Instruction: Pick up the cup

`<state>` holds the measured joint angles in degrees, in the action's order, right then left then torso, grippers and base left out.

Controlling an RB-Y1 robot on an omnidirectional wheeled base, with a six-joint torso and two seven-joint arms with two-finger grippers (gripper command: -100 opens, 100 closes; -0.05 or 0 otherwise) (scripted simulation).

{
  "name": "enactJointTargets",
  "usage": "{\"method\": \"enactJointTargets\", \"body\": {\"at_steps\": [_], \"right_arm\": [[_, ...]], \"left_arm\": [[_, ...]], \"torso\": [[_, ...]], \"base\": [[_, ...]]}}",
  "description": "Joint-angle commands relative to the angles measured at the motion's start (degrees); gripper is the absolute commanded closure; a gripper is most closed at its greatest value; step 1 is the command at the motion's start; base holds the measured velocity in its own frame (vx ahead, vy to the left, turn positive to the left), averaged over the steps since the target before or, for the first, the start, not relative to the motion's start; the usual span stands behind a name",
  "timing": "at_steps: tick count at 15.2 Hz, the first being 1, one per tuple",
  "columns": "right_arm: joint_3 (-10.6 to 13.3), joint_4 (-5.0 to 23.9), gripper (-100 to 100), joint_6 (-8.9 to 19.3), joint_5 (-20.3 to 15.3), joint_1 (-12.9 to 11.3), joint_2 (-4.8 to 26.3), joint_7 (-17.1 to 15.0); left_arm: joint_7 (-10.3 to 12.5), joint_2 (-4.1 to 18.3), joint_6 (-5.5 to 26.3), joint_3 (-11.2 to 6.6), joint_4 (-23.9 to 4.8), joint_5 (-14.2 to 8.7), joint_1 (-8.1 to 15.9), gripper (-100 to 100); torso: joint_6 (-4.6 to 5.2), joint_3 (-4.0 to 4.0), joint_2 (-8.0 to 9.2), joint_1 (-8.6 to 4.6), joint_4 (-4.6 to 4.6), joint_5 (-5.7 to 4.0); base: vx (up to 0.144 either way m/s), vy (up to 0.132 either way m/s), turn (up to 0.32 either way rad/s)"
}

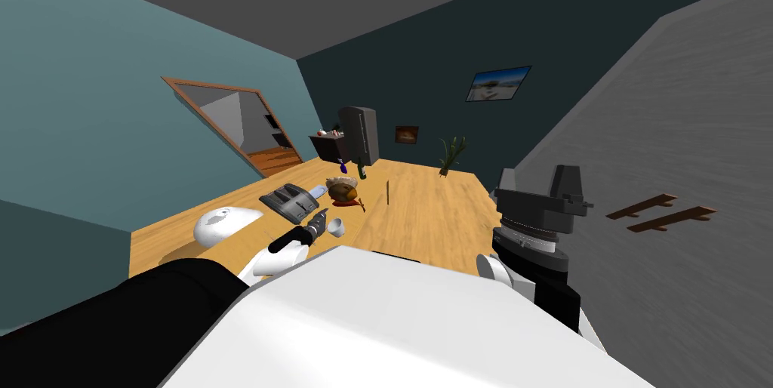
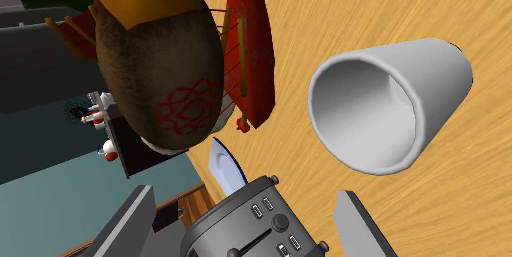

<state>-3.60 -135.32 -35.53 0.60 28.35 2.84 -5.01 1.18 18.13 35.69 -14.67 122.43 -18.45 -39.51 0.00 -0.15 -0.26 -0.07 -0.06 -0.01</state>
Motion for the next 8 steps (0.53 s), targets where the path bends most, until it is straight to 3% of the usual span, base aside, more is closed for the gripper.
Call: {"method": "enactJointTargets", "body": {"at_steps": [1, 8], "right_arm": [[0.0, 0.0, 0, 0.0, 0.0, 0.0, 0.0, 0.0], [0.0, 0.0, 0, 0.0, 0.0, 0.0, 0.0, 0.0]], "left_arm": [[0.1, 0.0, 2.8, -0.34, 0.0, -0.2, 0.0, -100], [0.0, -0.3, 9.2, -1.90, -0.8, -1.8, -1.3, -100]], "torso": [[0.00, 0.00, 0.00, 0.00, 0.00, 0.00], [0.00, 0.02, 0.03, 0.00, 0.01, 0.00]], "base": [[0.048, -0.003, -0.022], [0.048, -0.005, -0.039]]}}
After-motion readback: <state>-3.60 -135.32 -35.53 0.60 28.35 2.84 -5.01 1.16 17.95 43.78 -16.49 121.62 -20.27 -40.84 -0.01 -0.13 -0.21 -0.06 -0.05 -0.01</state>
